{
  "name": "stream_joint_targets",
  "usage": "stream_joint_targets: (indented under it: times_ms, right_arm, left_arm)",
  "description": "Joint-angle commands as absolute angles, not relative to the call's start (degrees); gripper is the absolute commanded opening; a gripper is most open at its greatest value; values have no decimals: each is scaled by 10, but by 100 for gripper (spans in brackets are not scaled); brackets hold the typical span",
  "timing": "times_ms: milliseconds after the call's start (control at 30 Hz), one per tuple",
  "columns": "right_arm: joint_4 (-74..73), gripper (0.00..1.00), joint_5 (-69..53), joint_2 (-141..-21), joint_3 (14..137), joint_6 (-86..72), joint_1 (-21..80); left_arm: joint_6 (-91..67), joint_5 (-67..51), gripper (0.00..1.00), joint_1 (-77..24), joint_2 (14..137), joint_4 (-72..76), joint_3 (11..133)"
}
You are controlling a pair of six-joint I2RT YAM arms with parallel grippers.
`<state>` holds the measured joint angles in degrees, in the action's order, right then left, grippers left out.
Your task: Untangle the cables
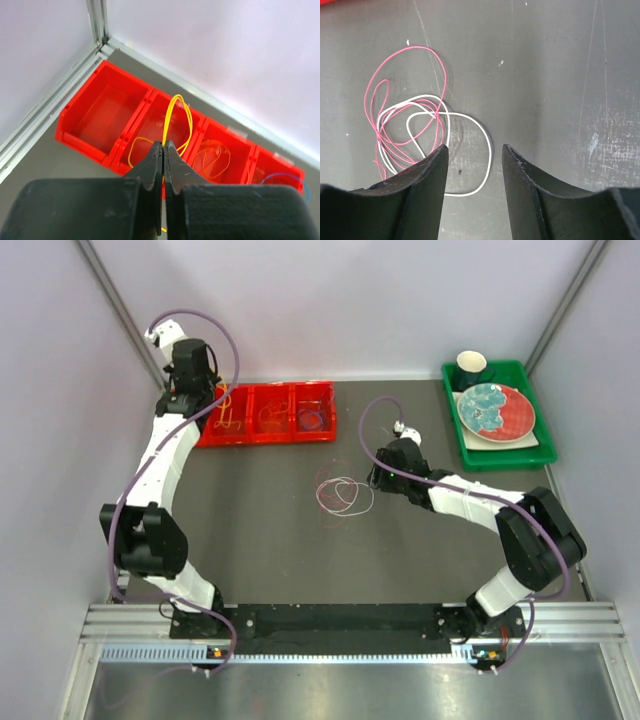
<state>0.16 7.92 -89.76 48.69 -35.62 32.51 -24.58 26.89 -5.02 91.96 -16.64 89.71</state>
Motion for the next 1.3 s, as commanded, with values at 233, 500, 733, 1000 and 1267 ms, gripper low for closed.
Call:
stream_joint_targets:
  times_ms: [233,500,733,1000,1267]
  right_arm:
    - [5,47,83,-910,526,-356,330]
    - [4,47,81,-913,529,-355,330]
    - [4,47,81,-916,531,-355,330]
    - [3,46,81,-918,533,-354,330]
    - [2,46,80,-921,536,-353,330]
  left_arm:
    - [-285,288,0,-35,961,-106,886]
    - [-301,243,0,-18,1050,-146,902]
    - [-301,234,0,-18,1108,-151,937]
    - [-301,222,0,-18,1182,-151,1010]
    - [-279,236,14,-16,1239,-183,1096]
